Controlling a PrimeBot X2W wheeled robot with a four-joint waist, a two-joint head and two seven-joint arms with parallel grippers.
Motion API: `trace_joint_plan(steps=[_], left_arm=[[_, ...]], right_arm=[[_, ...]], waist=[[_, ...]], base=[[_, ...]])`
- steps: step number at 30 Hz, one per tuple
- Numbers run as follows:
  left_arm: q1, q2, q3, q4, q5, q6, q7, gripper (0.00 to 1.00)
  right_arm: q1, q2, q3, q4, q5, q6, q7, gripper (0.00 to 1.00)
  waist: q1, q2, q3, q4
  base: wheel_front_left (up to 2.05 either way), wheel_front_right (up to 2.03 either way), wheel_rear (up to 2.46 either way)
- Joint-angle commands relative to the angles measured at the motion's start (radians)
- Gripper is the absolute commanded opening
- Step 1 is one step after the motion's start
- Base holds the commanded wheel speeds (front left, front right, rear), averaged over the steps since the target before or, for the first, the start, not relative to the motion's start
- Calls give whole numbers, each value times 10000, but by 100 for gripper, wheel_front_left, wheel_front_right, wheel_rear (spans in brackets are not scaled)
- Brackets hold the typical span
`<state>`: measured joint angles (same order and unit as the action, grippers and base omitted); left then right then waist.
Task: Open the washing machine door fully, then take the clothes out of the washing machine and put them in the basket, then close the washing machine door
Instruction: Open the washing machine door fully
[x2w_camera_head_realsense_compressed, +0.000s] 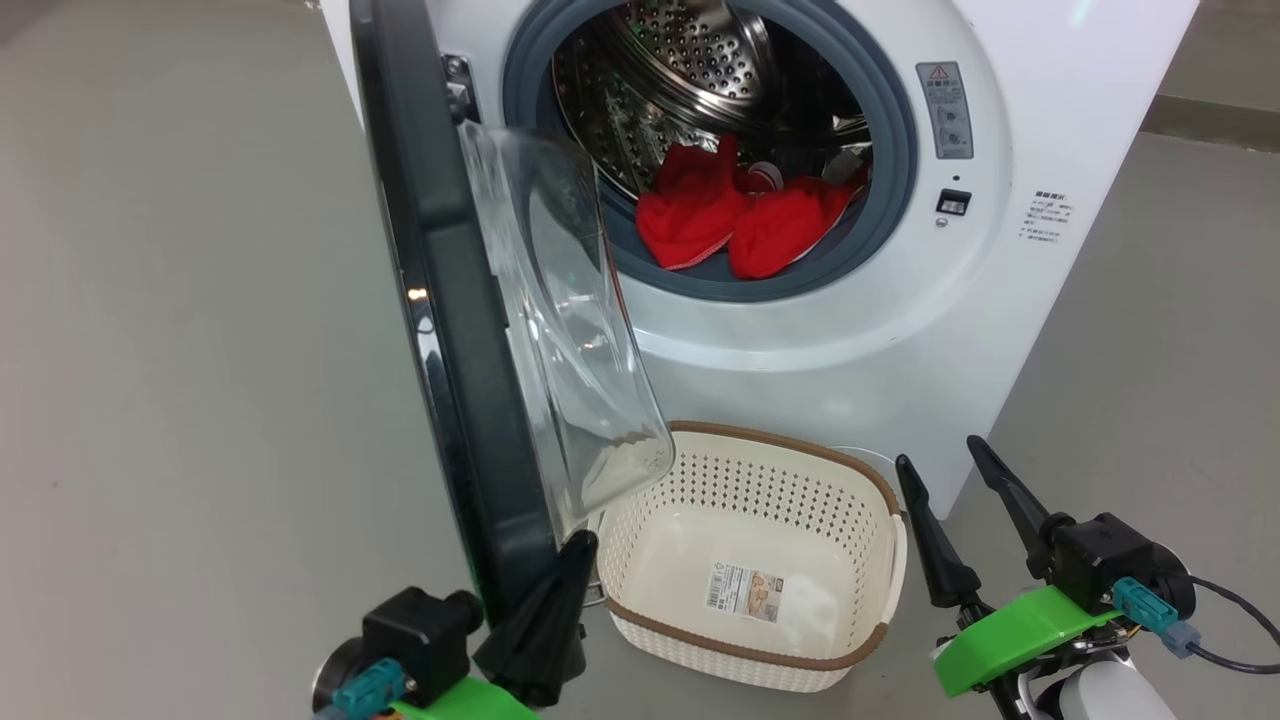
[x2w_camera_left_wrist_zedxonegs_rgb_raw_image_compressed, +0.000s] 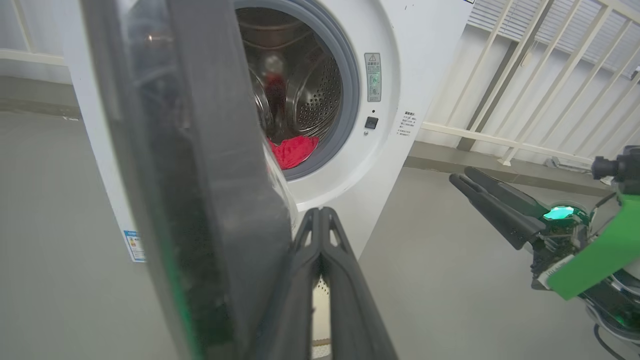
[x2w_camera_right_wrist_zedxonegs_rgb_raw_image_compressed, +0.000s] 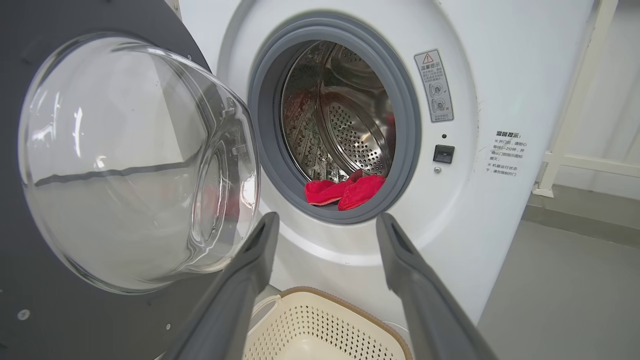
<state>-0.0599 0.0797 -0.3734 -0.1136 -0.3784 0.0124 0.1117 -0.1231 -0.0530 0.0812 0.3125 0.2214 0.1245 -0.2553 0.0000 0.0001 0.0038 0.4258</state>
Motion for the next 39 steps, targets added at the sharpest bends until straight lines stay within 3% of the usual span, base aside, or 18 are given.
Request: trace_joint_plan(steps=[1,14,23,39], left_arm=[[-213,34,453,-124,98,151,-70,0],[-108,293,1035,-54,175,684,-344,0],[159,717,1927,-324,222,1334,-425,0],[157,1267,3368,248,89,2044,-1027,0]], right_arm=[[-103,28,281,-237,46,62,-65,100],[-40,28,178,-216,-49,62,-65,100],[-83,28,99,-135,-172,62,-65,100],[-274,28,273,-5,-543,62,-65,100]], waist=[[0,-1,-28,43],[0,-1,73,498],[0,-1,232,909],[0,-1,525,941]], base=[[0,0,0],[0,0,0],[0,0,0],[0,0,0]])
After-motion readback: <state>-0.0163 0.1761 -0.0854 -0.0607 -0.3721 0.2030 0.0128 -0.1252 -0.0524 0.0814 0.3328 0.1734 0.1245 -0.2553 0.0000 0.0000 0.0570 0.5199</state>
